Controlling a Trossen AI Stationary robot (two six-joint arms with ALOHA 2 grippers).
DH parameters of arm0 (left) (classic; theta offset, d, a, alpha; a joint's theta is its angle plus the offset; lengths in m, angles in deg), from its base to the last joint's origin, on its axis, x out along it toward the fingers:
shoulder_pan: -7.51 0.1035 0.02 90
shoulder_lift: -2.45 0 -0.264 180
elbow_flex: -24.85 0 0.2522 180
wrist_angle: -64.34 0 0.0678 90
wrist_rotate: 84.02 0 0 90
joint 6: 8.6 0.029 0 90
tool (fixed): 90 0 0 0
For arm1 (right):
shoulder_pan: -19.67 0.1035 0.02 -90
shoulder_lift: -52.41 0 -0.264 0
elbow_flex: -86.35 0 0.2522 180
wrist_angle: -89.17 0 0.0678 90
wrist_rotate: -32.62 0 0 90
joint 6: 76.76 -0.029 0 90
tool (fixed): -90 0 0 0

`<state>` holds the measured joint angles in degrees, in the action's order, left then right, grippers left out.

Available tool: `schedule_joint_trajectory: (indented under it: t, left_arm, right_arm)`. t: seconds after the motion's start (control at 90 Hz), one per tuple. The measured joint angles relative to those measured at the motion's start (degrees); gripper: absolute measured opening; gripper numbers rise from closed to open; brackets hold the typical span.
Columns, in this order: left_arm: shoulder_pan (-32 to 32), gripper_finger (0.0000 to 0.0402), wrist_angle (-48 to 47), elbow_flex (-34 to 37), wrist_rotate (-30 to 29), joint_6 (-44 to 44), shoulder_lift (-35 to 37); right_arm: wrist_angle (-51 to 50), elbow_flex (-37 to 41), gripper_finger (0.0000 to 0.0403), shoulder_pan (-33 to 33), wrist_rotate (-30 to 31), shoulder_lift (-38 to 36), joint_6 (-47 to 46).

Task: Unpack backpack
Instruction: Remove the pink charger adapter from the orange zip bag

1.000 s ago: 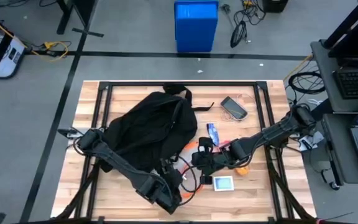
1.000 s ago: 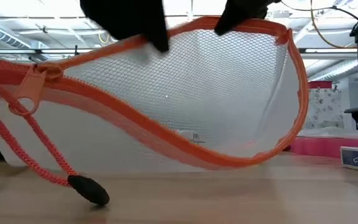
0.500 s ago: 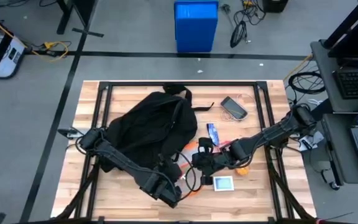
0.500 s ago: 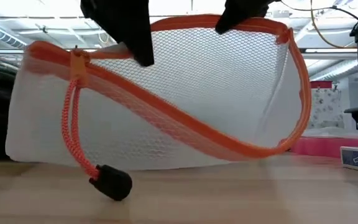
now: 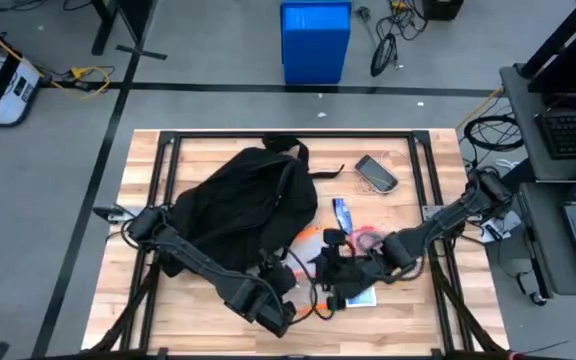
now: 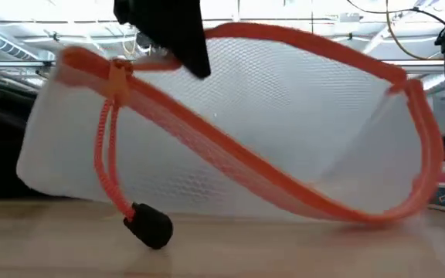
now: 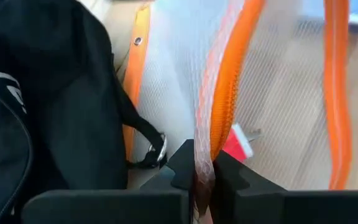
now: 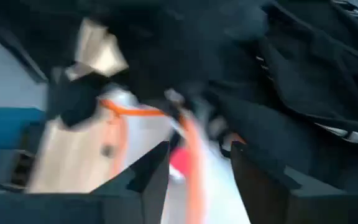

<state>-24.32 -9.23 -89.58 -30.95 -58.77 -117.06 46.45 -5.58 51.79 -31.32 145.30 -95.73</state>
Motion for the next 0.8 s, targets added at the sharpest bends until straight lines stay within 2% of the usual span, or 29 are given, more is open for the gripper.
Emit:
schedule_joint_trajectory:
  t: [0.111, 0.267, 0.344, 0.522, 0.589, 0.8]
  left_arm:
    - [0.5, 0.0013, 0.4, 1.1, 0.2, -0.1, 0.0]
    - [1.6, 0.0013, 1.1, 1.5, 0.4, -0.1, -0.1]
    - [1.6, 0.0013, 1.1, 1.5, 0.4, -0.1, -0.1]
    - [1.5, 0.0013, 0.7, 1.5, 0.4, -0.1, -0.1]
    - [1.5, 0.0013, 0.2, 1.5, 0.3, -1.0, -0.1]
    - [1.6, 0.0002, -6.3, 1.5, 0.5, -4.9, -0.1]
  right_arm:
    - [2.2, 0.0, 0.0177, 3.1, -0.2, 0.3, -2.7]
    - [8.5, 0.0, 0.0172, 6.4, -0.5, 4.1, -5.3]
    - [11.3, 0.0, 0.0166, 6.3, -0.4, 7.2, -5.5]
    - [10.2, 0.1, 0.0161, 4.9, 0.1, 13.2, -9.3]
    - [10.0, 0.1, 0.0163, 4.6, 2.3, 14.8, -11.8]
    - [5.8, 0.1, 0.0182, 6.3, 16.1, 17.1, -21.0]
